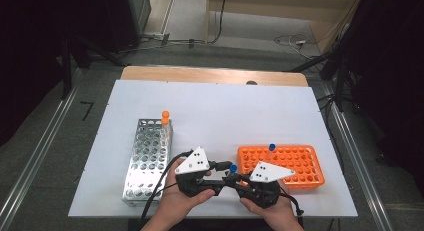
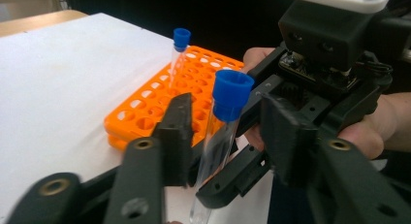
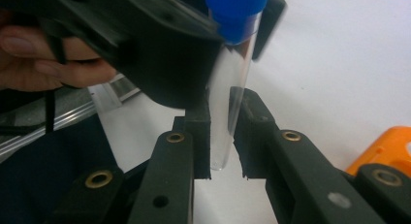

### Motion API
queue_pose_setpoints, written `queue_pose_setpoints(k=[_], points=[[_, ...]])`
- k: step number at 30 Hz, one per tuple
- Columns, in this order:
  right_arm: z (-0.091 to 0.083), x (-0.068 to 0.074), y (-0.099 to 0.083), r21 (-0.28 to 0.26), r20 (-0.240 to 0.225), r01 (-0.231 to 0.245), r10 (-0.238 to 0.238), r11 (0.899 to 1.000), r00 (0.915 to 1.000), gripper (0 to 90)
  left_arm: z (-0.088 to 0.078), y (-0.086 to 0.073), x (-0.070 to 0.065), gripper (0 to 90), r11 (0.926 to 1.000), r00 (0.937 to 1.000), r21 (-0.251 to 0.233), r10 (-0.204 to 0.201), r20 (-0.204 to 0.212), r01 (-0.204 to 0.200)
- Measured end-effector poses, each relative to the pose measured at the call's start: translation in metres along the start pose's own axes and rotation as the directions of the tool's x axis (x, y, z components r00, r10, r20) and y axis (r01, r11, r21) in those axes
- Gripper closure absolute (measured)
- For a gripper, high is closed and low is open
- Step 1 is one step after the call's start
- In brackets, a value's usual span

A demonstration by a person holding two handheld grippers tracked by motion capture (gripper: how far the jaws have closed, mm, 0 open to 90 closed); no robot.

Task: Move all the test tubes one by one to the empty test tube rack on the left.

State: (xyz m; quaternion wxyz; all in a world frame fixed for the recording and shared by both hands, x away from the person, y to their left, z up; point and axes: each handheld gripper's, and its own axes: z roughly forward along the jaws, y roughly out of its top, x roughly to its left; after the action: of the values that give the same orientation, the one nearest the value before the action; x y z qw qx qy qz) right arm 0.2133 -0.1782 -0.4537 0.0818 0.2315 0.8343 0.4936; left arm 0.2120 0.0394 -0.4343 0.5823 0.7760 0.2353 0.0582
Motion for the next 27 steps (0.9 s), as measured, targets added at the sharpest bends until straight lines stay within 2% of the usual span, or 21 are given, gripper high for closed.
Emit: queue_pose_setpoints(k=[5,11,18,22,27], points=[[0.000,0.004,0.000,-0.001,-0.026,0.026,-0.026,1.000,0.9993,75.2,0.001,0.000,-0.002,72.8,0.9998,0.9999,0.011,0.016,0.000,-0.016],[0.001,0.001,0.000,0.001,-0.050,0.008,-0.008,1.000,0.9987,75.1,-0.001,0.000,-0.003,76.9,0.9991,0.9986,0.016,0.039,-0.036,-0.038],[0.001,0.000,-0.001,-0.010,-0.054,0.015,-0.015,1.000,0.9984,74.0,-0.003,0.000,0.000,77.5,0.9993,0.9990,-0.005,0.036,-0.027,-0.036],[0.000,-0.001,-0.002,-0.014,-0.055,0.019,-0.019,1.000,0.9983,61.1,-0.012,0.002,0.003,77.5,0.9991,0.9986,-0.036,0.023,-0.048,-0.025],[-0.004,-0.005,-0.002,-0.027,-0.054,0.016,-0.017,1.000,0.9984,48.5,-0.029,0.003,0.011,77.5,0.9982,0.9949,-0.056,0.015,-0.100,-0.020]])
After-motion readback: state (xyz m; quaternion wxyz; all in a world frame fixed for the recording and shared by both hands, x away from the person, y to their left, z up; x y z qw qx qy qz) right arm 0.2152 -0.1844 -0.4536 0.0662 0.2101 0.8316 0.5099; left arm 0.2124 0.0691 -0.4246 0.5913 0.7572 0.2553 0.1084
